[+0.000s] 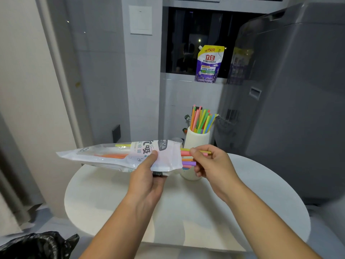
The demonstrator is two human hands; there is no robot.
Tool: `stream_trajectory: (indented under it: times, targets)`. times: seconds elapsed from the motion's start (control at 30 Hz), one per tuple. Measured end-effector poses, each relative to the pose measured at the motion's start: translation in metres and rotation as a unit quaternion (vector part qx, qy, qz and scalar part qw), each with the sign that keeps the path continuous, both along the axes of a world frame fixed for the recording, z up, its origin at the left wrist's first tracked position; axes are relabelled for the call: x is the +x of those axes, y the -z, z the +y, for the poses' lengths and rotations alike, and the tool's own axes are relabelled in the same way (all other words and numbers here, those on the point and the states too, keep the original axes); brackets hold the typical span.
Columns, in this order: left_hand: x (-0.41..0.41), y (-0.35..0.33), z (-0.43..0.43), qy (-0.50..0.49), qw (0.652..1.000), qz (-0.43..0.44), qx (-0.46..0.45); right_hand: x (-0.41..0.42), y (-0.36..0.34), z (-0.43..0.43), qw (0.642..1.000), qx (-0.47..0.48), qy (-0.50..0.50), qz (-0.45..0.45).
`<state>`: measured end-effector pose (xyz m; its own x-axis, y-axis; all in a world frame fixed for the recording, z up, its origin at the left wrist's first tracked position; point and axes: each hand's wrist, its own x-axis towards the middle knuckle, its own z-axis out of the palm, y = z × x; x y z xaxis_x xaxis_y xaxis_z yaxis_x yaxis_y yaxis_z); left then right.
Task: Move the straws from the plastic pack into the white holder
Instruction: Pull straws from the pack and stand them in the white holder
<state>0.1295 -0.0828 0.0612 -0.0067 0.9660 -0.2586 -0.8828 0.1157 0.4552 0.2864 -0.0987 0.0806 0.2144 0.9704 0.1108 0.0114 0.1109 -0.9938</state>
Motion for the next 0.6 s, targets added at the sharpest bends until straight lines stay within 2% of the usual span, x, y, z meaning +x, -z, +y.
stream_trajectory:
  times: [0.27,0.47,0.6]
  targets:
    - [0.001,-0.003,-0.003,0.015,1.0,-0.022,-0.015,-0.007,0.005,0.001,0.99,-0.006,0.016,0.141]
    - [0.003,-0.005,-0.005,0.018,0.999,-0.021,-0.016,-0.013,0.007,0.002,0.992,0.016,0.02,0.124]
    - [0.001,-0.007,-0.006,0.01,0.999,-0.028,-0.021,-0.009,0.004,0.002,0.991,0.027,0.061,0.114]
